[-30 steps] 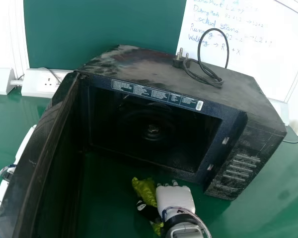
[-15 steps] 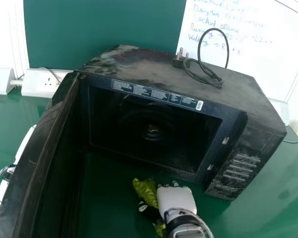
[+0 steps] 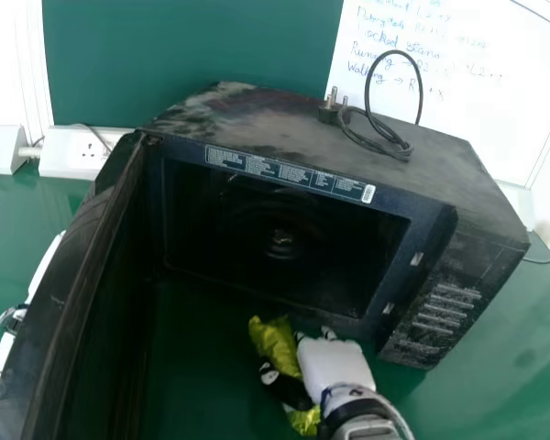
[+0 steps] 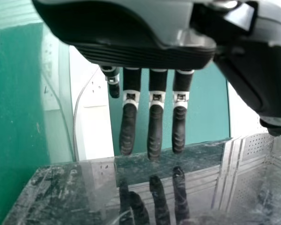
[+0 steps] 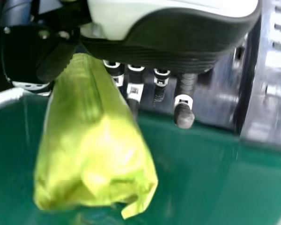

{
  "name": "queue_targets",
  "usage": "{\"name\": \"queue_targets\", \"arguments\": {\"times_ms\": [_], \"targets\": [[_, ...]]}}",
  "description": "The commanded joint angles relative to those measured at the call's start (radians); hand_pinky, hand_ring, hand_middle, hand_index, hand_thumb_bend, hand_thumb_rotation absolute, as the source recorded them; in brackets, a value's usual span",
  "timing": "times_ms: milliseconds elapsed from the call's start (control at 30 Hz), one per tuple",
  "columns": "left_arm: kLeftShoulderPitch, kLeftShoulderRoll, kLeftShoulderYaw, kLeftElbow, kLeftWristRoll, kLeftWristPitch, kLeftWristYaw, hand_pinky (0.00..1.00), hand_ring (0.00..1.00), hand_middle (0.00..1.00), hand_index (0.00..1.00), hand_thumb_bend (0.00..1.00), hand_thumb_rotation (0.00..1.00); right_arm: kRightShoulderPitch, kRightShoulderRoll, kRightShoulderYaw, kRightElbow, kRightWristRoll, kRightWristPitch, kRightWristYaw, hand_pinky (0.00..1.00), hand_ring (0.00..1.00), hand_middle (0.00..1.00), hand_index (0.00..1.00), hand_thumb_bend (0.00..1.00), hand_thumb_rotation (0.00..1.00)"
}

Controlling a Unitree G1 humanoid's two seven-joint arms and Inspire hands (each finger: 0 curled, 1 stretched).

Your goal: Put biscuit inside oven

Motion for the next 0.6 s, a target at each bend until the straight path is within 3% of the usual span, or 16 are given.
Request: {"name": "queue_targets", "arguments": {"times_ms": [0,300,567], "targets": [[0.002,-0.003,0.0,-0.008,-0.016,0.009,-0.006,0.31,0.35,0.42,0.49,0.52,0.07,-0.028,0.006,-0.017,-0.019,0.02,0.003,-0.028,0.08,0.16,0.47,0.51,0.53,0.0],[0.0,-0.005,-0.001,-0.003,-0.015,0.002,-0.014,0.31,0.35,0.42,0.49,0.52,0.07,-0.143,0.003,-0.054,0.018,0.041,0.012,-0.045,0.07,0.15,0.47,0.49,0.53,0.0],[-0.006,-0.002,-0.002,0.014,-0.02,-0.01,-0.027,0.31,0.35,0.42,0.49,0.52,0.07,-0.225,0.001,-0.076,0.068,0.086,0.031,-0.132,0.08,0.16,0.47,0.49,0.53,0.0]]}}
